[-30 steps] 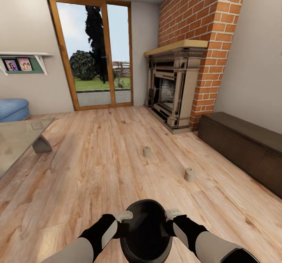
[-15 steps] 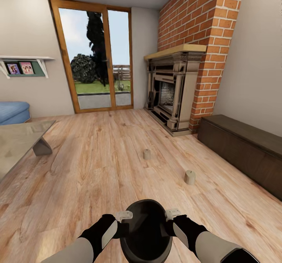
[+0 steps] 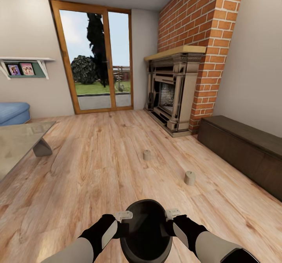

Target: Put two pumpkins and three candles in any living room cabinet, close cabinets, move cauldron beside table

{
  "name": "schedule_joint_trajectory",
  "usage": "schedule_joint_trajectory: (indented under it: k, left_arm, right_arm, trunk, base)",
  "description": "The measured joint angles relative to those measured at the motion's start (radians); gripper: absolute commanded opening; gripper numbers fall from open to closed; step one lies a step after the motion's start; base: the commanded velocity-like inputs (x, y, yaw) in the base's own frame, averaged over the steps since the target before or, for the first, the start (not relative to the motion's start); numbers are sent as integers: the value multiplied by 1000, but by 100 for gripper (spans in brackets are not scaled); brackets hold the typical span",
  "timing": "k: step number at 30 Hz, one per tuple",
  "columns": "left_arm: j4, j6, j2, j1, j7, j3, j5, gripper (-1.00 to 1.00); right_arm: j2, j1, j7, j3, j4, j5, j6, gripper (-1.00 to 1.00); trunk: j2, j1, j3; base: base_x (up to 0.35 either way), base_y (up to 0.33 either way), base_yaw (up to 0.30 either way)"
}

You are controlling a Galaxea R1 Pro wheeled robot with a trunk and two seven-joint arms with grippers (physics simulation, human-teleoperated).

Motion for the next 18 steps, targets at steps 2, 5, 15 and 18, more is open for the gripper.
schedule_joint_trajectory:
  k: [2, 5, 15, 18]
  left_arm:
    - [0, 0, 0, 0, 0, 0, 0, -100]
    - [0, 0, 0, 0, 0, 0, 0, -100]
    - [0, 0, 0, 0, 0, 0, 0, -100]
    - [0, 0, 0, 0, 0, 0, 1, -100]
  right_arm:
    - [0, 0, 0, 0, 0, 0, 0, -100]
    - [0, 0, 0, 0, 0, 0, 0, -100]
    - [0, 0, 0, 0, 0, 0, 0, -100]
    - [0, 0, 0, 0, 0, 0, 1, -100]
  trunk:
    - [0, 0, 3]
    - [0, 0, 8]
    - [0, 0, 19]
    - [0, 1, 19]
  base:
    - [0, 0, 0]
    - [0, 0, 0]
    - [-122, 0, 0]
    - [-281, 0, 0]
